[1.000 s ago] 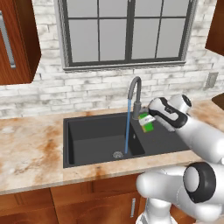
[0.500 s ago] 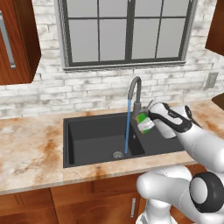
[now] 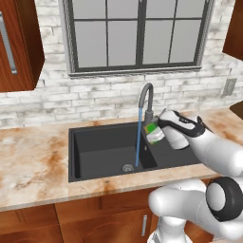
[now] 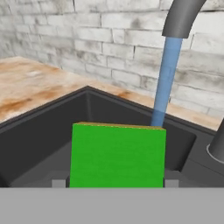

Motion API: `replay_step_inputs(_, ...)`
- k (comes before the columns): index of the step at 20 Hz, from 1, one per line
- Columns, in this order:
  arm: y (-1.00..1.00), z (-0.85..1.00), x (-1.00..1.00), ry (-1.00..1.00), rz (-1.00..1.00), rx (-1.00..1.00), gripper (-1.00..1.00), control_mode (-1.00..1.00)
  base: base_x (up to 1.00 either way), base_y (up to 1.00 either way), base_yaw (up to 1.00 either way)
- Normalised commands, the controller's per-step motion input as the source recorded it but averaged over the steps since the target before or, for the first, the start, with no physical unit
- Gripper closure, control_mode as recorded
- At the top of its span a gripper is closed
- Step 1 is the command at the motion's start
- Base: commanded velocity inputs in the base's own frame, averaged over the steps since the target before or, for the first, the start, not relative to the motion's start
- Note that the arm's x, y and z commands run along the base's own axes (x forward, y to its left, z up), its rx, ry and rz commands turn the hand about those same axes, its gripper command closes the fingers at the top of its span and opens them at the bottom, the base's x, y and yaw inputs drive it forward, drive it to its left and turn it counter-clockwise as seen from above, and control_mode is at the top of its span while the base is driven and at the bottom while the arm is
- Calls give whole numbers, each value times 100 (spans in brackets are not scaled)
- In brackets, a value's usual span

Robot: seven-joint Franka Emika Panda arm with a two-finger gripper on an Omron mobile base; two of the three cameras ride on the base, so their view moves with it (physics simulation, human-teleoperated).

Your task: Soak the sponge with water for a few seconds and then drop it inside the sink.

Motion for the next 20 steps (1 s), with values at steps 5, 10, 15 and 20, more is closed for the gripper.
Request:
replay_step_inputs(5,0,0,16,0,0,0,100,-100,0,0,0)
replay_step_inputs(10,0,0,3,-2,0,0,100,-100,0,0,0)
replay_step_inputs(15,0,0,5,-4,0,0,100,-100,0,0,0)
replay_step_inputs(20,0,-3,17,-3,0,0,100,-100,0,0,0)
